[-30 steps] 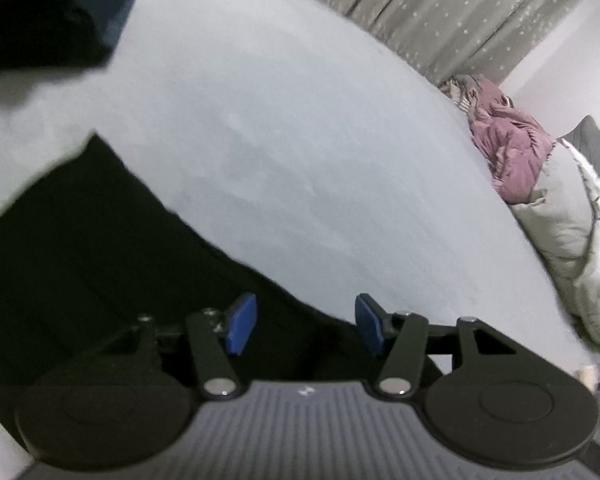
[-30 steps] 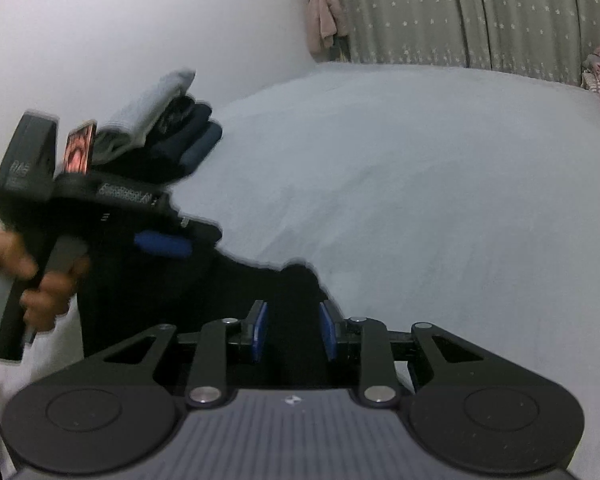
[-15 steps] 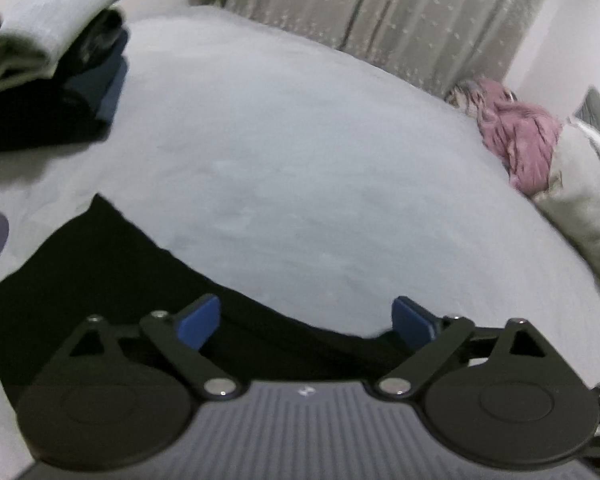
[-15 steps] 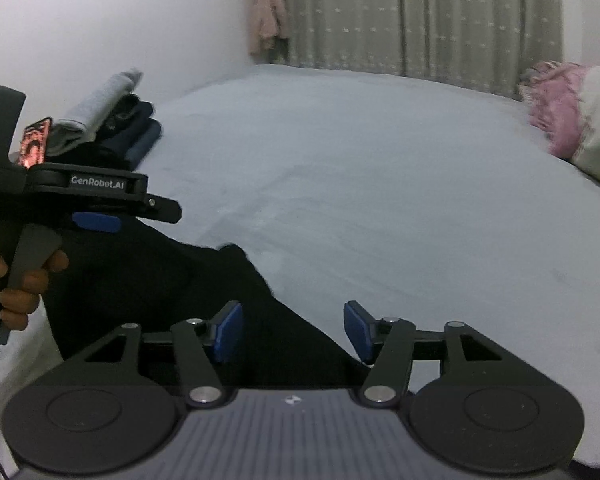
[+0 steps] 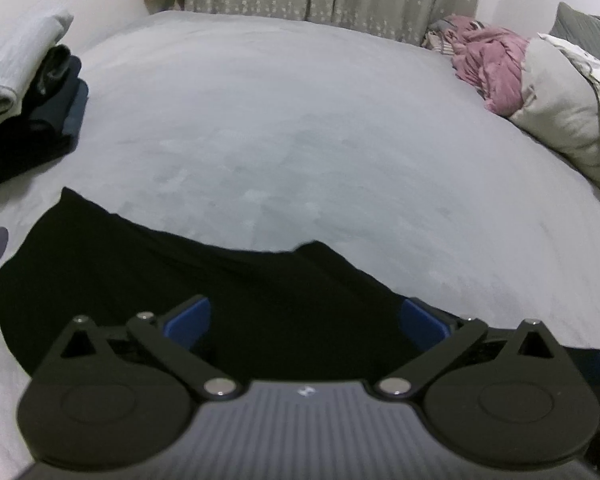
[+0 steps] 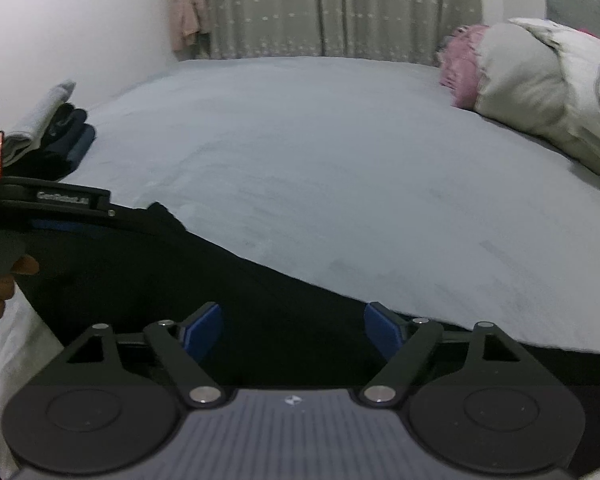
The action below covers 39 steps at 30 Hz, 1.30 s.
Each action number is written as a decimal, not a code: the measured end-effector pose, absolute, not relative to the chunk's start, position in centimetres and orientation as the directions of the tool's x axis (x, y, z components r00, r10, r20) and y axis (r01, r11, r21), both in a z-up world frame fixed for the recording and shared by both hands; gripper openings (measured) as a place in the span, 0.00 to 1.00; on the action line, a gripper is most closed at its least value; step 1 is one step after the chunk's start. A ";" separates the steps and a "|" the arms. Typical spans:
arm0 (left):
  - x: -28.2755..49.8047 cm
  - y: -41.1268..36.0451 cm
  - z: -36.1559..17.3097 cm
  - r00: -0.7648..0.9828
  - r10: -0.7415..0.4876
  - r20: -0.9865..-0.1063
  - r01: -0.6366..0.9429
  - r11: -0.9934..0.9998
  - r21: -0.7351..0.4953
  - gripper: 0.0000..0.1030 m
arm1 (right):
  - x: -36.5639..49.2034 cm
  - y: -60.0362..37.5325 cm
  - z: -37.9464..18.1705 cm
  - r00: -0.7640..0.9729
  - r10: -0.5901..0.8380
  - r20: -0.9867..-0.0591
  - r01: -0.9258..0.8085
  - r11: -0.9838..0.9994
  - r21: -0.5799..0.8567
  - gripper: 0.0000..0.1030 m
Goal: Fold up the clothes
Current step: 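Withdraw both open grippers from the folded trousers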
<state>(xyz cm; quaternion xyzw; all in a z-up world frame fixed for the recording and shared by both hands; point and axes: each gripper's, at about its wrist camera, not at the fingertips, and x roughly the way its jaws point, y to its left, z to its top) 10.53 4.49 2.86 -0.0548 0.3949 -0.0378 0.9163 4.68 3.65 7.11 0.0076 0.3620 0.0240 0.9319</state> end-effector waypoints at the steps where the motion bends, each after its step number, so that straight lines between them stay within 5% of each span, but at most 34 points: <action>1: 10.1 4.1 3.0 0.684 -0.115 -0.721 0.033 0.991 -0.127 0.99 | 4.3 3.3 7.1 0.734 0.035 -0.678 -0.019 0.999 0.031 0.78; 18: 4.7 -1.9 3.4 0.645 -0.133 -0.752 0.141 0.988 -0.054 1.00 | -0.7 -3.1 6.9 0.709 -0.088 -0.700 0.219 0.971 0.100 0.80; 30: 4.5 -5.0 1.9 0.614 -0.159 -0.773 0.199 0.979 -0.044 1.00 | -6.4 -16.6 5.0 0.640 -0.346 -0.686 0.554 0.826 0.100 0.80; 39: 5.4 -6.6 1.3 0.588 -0.199 -0.784 0.224 0.971 -0.079 1.00 | -9.3 -22.4 3.7 0.605 -0.427 -0.671 0.648 0.754 0.105 0.79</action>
